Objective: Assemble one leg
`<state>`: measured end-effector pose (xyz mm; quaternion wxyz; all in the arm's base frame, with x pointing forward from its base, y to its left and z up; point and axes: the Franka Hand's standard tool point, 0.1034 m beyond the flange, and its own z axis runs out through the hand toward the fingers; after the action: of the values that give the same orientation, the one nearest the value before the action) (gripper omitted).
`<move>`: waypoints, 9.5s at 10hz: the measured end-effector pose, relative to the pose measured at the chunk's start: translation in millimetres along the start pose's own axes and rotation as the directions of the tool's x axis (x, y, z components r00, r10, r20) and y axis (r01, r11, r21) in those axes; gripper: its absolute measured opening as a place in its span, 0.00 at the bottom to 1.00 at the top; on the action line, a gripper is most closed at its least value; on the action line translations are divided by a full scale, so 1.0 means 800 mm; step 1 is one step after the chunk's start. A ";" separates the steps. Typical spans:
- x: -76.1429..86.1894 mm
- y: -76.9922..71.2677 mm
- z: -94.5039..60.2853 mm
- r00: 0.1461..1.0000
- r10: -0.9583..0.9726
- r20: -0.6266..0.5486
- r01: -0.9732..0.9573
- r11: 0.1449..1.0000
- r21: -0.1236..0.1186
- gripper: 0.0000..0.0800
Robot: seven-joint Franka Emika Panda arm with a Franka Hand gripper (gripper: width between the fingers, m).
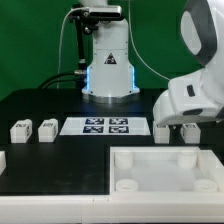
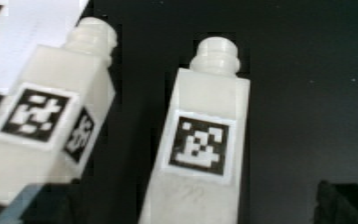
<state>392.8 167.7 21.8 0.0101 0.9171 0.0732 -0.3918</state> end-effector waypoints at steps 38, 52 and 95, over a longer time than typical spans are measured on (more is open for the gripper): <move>0.019 0.142 -0.301 0.215 -0.081 -0.973 0.023 0.997 -0.078 0.37; 0.125 0.105 -0.262 0.197 -0.065 -0.978 0.056 0.997 -0.055 0.37; 0.126 0.113 -0.261 0.705 -0.145 -0.694 0.195 0.981 -0.007 0.81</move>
Offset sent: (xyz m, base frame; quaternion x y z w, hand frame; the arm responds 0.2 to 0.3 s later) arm 0.0000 0.0000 0.0000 0.0000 0.0000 0.0000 1.0000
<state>624.4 106.9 90.4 -0.0848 0.9859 0.1427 -0.0229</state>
